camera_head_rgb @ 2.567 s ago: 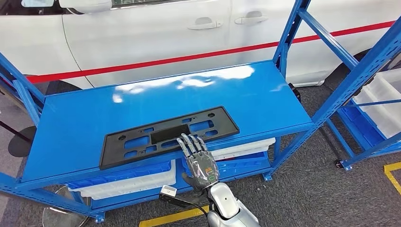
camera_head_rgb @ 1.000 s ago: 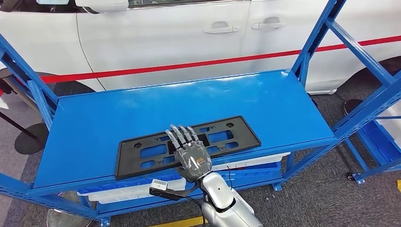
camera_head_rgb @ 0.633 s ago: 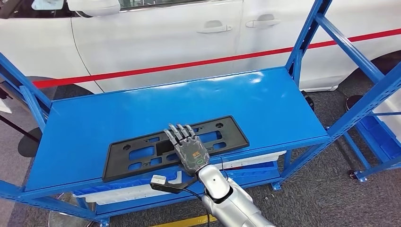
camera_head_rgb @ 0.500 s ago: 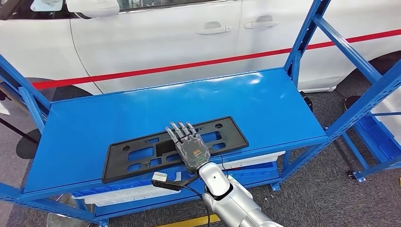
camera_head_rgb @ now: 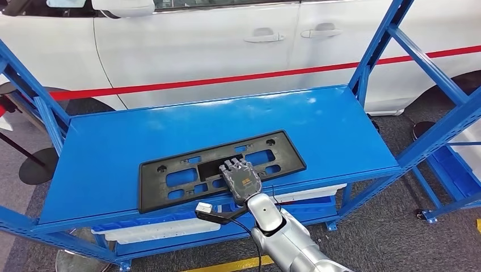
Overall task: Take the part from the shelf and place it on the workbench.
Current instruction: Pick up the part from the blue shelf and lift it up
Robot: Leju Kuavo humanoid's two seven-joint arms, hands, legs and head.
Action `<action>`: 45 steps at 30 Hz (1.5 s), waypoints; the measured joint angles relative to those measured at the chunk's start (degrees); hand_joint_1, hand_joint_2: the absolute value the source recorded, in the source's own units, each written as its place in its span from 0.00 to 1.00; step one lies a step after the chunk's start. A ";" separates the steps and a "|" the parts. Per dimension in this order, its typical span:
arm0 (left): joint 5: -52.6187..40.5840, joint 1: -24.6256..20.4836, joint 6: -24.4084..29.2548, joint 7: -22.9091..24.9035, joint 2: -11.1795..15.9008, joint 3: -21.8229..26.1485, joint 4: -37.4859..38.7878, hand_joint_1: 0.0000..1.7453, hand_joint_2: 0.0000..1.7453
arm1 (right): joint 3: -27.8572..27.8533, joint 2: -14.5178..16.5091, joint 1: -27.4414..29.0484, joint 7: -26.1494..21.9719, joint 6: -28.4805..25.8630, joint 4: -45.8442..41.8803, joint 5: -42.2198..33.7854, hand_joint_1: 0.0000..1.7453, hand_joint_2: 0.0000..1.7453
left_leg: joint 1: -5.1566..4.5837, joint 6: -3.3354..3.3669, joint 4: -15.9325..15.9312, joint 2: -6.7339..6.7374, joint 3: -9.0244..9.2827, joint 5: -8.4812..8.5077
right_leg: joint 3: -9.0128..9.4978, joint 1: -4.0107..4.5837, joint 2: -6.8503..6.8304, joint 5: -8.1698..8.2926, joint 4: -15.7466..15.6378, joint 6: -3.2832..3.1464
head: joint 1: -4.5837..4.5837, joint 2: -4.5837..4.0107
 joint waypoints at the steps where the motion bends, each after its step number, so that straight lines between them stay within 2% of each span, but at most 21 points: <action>1: -0.01 -0.02 -0.01 0.00 -0.07 0.02 0.00 0.00 0.00 | -0.26 -0.01 -0.01 -0.11 -0.04 0.11 -0.10 1.00 1.00 | -0.09 -0.25 0.06 -0.08 0.02 -0.02 | 1.93 0.12 -0.03 1.47 -3.93 -0.27 | -0.02 -0.01; 3: -0.01 -0.04 -0.01 0.00 -0.17 0.10 0.00 0.00 0.00 | -0.71 -0.01 -0.04 -0.40 -0.15 0.23 -0.25 1.00 1.00 | -0.22 -0.94 0.05 -0.18 -0.02 0.02 | 3.81 0.46 -0.01 2.53 -8.12 -0.85 | -0.06 -0.01; 7: -0.01 -0.08 -0.01 -0.01 -0.25 0.29 0.00 0.00 0.00 | -1.37 -0.02 -0.10 -0.69 -0.27 0.31 -0.32 1.00 1.00 | -0.11 -2.28 0.82 -0.19 -0.19 -0.80 | 4.25 0.43 -0.12 3.03 -9.29 -2.23 | -0.16 -0.02; 10: -0.02 -0.04 -0.01 -0.02 -0.27 0.35 0.00 0.00 0.00 | -1.65 -0.04 -0.05 -0.69 -0.27 0.46 -0.34 1.00 1.00 | -0.05 -2.67 10.21 -0.14 -4.36 -6.05 | 4.46 0.33 -0.38 3.33 -9.83 -2.98 | -0.38 -0.02; 12: -0.03 0.07 -0.01 -0.02 -0.30 0.36 0.00 0.00 0.00 | -1.69 -0.05 0.01 -0.70 -0.27 0.58 -0.34 1.00 1.00 | -0.05 -2.88 15.98 -0.13 -6.97 -7.87 | 4.43 0.50 -0.41 3.25 -9.70 -3.08 | -0.37 -0.02; 13: -0.03 0.12 -0.01 -0.02 -0.29 0.37 0.00 0.00 0.00 | -1.70 -0.05 0.01 -0.70 -0.27 0.63 -0.34 1.00 1.00 | -0.04 -2.91 15.82 -0.12 -6.86 -7.10 | 4.45 0.53 -0.38 3.18 -9.58 -3.07 | -0.38 -0.02; 14: -0.03 0.14 -0.01 -0.02 -0.28 0.38 0.00 0.00 0.00 | -1.73 -0.05 0.01 -0.70 -0.27 0.66 -0.34 1.00 1.00 | -0.03 -2.89 13.37 -0.10 -5.66 -5.38 | 4.49 0.52 -0.32 3.07 -9.41 -2.99 | -0.38 -0.02; 16: -0.01 0.09 -0.03 -0.02 -0.26 0.44 0.00 0.00 0.00 | -1.86 -0.05 -0.03 -0.71 -0.27 0.68 -0.40 1.00 1.00 | -0.03 -2.73 5.50 -0.02 -1.81 -1.89 | 4.44 0.60 -0.17 2.67 -8.78 -2.59 | -0.41 -0.02; 18: 0.08 -0.03 -0.11 -0.07 -0.26 0.58 0.00 0.00 0.00 | -2.15 -0.07 -0.08 -0.91 -0.33 0.67 -0.67 1.00 1.00 | -0.12 -2.20 1.14 -0.06 0.26 -0.87 | 4.20 0.83 0.03 2.35 -8.21 -2.00 | -0.33 -0.02; 22: 0.37 -0.09 -0.18 -0.19 -0.55 1.22 0.00 0.00 0.00 | -3.35 -0.10 0.64 -4.56 -1.95 -0.64 -4.40 1.00 1.00 | -0.06 -0.70 0.48 0.02 0.38 -0.58 | 3.79 0.77 0.23 1.74 -7.33 -0.80 | -0.09 -0.02; 24: 0.75 -0.12 -0.05 -0.26 -0.81 1.67 0.00 0.00 0.00 | -3.77 -0.10 2.36 -8.54 -2.83 -3.92 -9.14 1.00 1.00 | 0.13 -0.12 0.19 0.18 0.26 -0.27 | 1.63 0.56 0.20 -1.26 -2.71 -0.23 | 0.24 -0.02; 26: 1.28 -0.11 0.20 -0.44 -1.05 2.39 0.00 0.00 0.00 | -3.75 -0.09 5.14 -13.10 -3.11 -9.87 -16.66 1.00 1.00 | 0.10 0.04 0.20 0.21 -0.03 -0.20 | -2.15 0.34 0.18 -4.85 4.89 0.20 | 0.46 -0.02; 28: 1.89 -0.05 0.51 -0.78 -1.50 3.31 0.00 0.00 0.00 | -3.45 -0.15 8.21 -17.27 -3.09 -18.59 -27.50 1.00 1.00 | 0.07 0.02 0.27 0.14 -0.14 -0.23 | -3.76 0.17 0.16 -4.96 7.90 0.32 | 0.48 -0.02; 29: 2.15 -0.02 0.65 -1.00 -1.77 3.77 0.00 0.00 0.00 | -3.21 -0.24 9.54 -18.96 -3.04 -23.73 -33.74 1.00 1.00 | 0.06 -0.03 0.30 0.05 -0.10 -0.27 | -2.95 0.13 0.15 -3.37 6.07 0.22 | 0.49 -0.02; 31: 2.46 -0.01 0.83 -1.38 -2.38 4.59 0.00 0.00 0.00 | -2.86 -0.71 11.77 -21.35 -3.01 -33.82 -45.18 1.00 1.00 | -0.03 -0.19 0.35 -0.16 0.02 -0.39 | 0.67 0.21 0.11 0.62 -1.69 -0.32 | 0.46 -0.02; 33: 2.56 0.00 1.10 -1.54 -3.04 5.30 0.00 0.00 0.00 | -2.90 -1.73 14.09 -23.90 -3.01 -43.19 -53.98 1.00 1.00 | -0.22 -0.62 0.40 -0.43 -0.05 -0.49 | 3.11 0.50 0.04 2.40 -7.22 -0.88 | 0.46 -0.02; 36: 2.66 0.15 1.68 -1.53 -3.75 6.19 0.00 0.00 0.00 | -3.74 -3.38 17.66 -27.30 -3.01 -53.96 -59.53 1.00 1.00 | -0.25 -1.67 0.17 -0.52 -0.17 -0.58 | 3.35 0.58 0.08 2.64 -8.49 -1.56 | 0.46 -0.01; 38: 2.72 0.14 1.84 -1.54 -3.99 6.66 0.00 0.00 0.00 | -4.26 -4.05 19.09 -28.39 -2.91 -58.55 -60.44 1.00 1.00 | -0.21 -2.20 1.89 -0.32 -0.83 -1.96 | 3.60 0.29 0.08 2.98 -9.11 -2.28 | 0.36 -0.01; 42: 2.74 0.05 1.86 -1.54 -4.11 7.11 0.00 0.00 0.00 | -4.68 -4.92 20.71 -29.08 -2.62 -63.18 -60.98 1.00 1.00 | -0.14 -2.76 15.49 -0.16 -6.93 -8.39 | 3.78 0.49 -0.05 2.84 -9.15 -3.10 | 0.15 -0.02; 43: 2.74 0.07 1.86 -1.53 -4.12 7.15 0.00 0.00 0.00 | -4.73 -5.13 21.06 -29.11 -2.58 -63.81 -61.02 1.00 1.00 | -0.15 -2.79 16.75 -0.16 -7.53 -8.30 | 3.81 0.57 -0.02 2.73 -9.04 -3.15 | 0.16 -0.02; 45: 2.74 0.06 1.86 -1.53 -4.13 7.23 0.00 0.00 0.00 | -4.78 -5.46 21.52 -29.11 -2.49 -64.79 -61.06 1.00 1.00 | -0.16 -2.59 12.38 -0.15 -5.46 -5.04 | 3.96 0.65 0.15 2.44 -8.73 -3.07 | 0.14 -0.01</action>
